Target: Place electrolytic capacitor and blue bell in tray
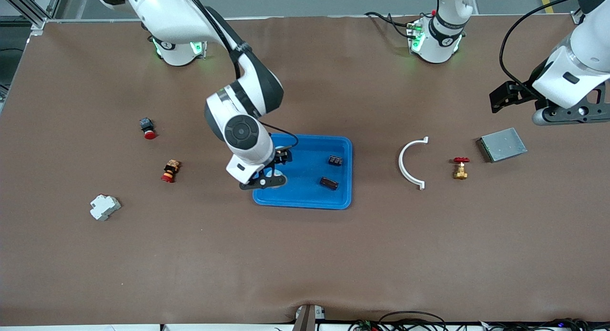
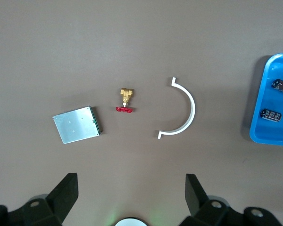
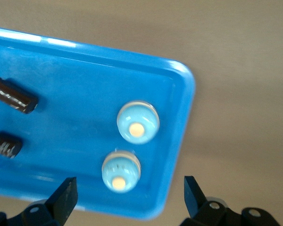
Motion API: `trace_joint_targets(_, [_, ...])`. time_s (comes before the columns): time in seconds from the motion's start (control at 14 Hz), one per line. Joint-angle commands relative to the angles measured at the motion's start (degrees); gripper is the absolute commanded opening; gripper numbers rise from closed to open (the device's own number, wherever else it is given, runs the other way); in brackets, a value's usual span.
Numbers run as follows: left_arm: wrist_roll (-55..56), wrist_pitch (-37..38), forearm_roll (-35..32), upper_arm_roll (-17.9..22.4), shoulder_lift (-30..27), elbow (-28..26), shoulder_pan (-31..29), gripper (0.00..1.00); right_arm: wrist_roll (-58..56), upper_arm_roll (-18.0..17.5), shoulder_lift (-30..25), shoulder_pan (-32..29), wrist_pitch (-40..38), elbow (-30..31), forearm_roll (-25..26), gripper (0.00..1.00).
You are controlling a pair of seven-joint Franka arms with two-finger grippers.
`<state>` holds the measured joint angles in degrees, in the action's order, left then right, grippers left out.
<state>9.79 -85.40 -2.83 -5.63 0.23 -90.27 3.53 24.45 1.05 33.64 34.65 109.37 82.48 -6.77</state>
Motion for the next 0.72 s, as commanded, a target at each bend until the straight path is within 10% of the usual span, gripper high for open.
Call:
trace_joint_targets(0.0, [-1.7,0.5,1.2,0.3,1.9,3.4,-0.4,1.00,0.0,-0.5,-6.0,-3.7,-5.6,1.0,-1.0,1.00])
trace_joint_targets(0.64, [-2.0,1.8,0.6,0.5,1.4,3.5,-0.7,1.00,-0.6,-0.6,-19.7,-18.8,-21.3,-2.1,-0.8,1.00])
